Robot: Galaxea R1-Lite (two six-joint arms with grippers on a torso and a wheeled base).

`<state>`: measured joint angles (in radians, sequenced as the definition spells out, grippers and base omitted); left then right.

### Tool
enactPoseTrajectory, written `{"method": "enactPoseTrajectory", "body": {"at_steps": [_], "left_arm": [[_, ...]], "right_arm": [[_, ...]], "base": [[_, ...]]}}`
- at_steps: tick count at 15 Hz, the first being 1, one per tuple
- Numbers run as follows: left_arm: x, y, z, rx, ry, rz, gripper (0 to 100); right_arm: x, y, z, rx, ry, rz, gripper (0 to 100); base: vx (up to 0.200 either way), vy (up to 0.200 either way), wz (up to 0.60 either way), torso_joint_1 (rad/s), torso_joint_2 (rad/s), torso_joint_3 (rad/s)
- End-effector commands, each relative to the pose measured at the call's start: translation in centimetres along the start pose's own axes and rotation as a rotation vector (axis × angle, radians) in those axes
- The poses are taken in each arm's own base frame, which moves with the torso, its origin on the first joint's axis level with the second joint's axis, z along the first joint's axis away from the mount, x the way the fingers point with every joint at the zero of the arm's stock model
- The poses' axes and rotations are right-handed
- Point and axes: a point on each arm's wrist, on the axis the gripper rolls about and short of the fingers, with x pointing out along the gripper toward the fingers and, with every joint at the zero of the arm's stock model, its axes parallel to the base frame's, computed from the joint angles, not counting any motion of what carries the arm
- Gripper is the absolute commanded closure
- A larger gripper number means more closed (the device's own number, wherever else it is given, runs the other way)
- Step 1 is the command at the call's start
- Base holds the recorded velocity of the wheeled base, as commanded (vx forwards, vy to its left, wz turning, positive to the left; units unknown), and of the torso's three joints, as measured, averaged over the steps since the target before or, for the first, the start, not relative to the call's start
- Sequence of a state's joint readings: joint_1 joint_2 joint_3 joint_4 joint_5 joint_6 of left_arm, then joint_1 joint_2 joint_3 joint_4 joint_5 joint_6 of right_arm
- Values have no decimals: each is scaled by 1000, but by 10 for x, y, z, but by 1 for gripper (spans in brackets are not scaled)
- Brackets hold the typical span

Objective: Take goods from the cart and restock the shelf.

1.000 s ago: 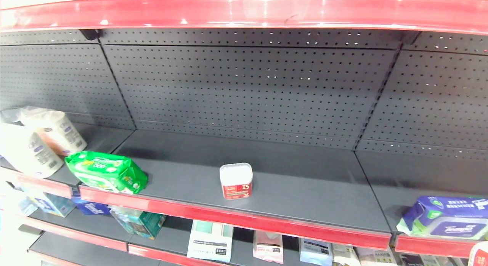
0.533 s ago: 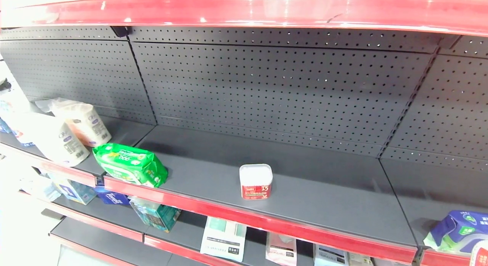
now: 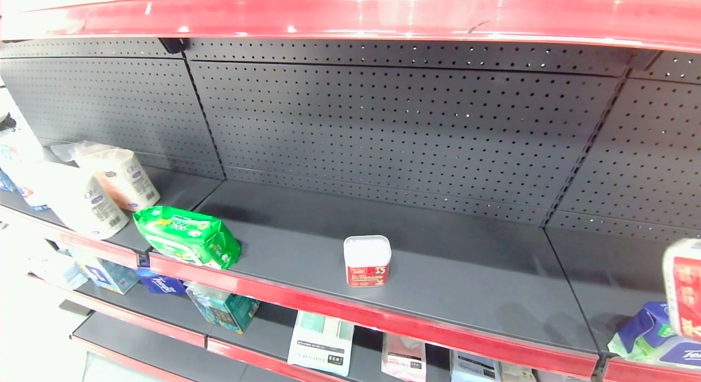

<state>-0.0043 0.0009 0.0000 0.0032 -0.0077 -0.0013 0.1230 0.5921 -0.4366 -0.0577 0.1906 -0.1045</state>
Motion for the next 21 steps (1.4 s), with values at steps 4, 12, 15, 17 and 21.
{"method": "enactPoseTrajectory", "body": {"at_steps": [4,12,15,17,21], "left_arm": [[0,0,0,0,2,-2,0],[0,0,0,0,2,0,0],[0,0,0,0,2,0,0],[0,0,0,0,2,0,0],[0,0,0,0,2,0,0]], "right_arm": [[159,-3,5,-14,258,255,100],[275,-4,-22,-19,310,437,100],[312,-5,-36,-55,324,464,100],[325,-4,-43,-72,322,510,100],[356,1,-49,-90,308,520,100]], "base": [[0,0,0,0,0,0],[0,0,0,0,0,0],[0,0,0,0,0,0],[0,0,0,0,0,0],[0,0,0,0,0,0]]}}
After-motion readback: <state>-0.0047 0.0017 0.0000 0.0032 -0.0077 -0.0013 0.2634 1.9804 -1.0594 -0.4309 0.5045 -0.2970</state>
